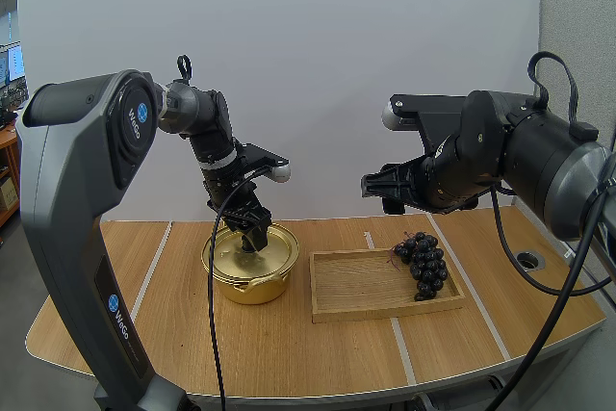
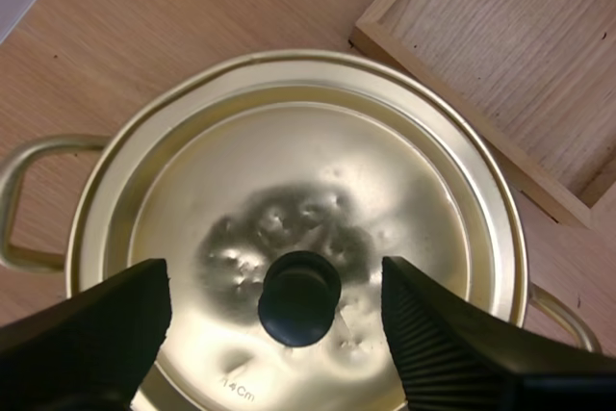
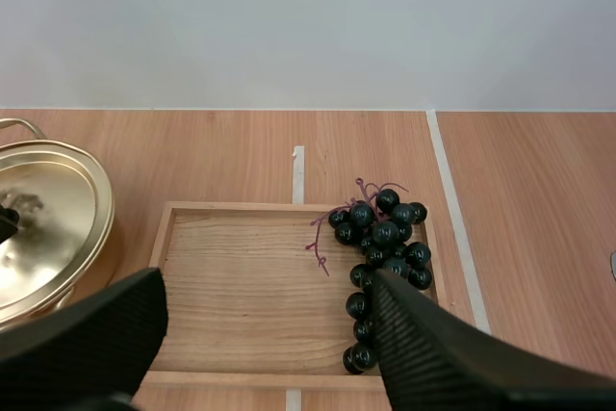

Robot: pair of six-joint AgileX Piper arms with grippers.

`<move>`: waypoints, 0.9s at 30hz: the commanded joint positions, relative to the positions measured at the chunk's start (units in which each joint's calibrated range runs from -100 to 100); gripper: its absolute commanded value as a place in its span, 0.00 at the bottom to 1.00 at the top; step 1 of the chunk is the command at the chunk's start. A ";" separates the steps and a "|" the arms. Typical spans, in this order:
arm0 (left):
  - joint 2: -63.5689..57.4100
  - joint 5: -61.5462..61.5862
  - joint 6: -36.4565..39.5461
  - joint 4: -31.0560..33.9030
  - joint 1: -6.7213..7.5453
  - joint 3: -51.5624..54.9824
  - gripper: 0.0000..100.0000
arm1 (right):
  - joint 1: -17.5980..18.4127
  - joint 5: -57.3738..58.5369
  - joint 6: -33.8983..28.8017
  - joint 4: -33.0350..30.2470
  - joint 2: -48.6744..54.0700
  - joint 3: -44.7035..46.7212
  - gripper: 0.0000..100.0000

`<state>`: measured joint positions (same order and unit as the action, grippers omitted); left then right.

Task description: Open the pot, put the grape inside, and close it

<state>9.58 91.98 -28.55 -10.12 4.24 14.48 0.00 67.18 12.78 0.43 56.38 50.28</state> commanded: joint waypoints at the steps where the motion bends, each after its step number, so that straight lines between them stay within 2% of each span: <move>1: 0.12 0.86 -0.13 0.15 0.24 -0.48 1.00 | -0.20 -0.51 -0.05 -0.43 0.21 -0.45 1.00; 27: 3.13 2.29 -0.13 0.15 0.24 -1.13 1.00 | -0.20 -0.51 -0.05 0.10 0.21 -0.45 1.00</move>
<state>12.52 93.89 -28.55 -9.99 4.24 13.85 0.00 67.18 12.78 0.43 56.38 50.28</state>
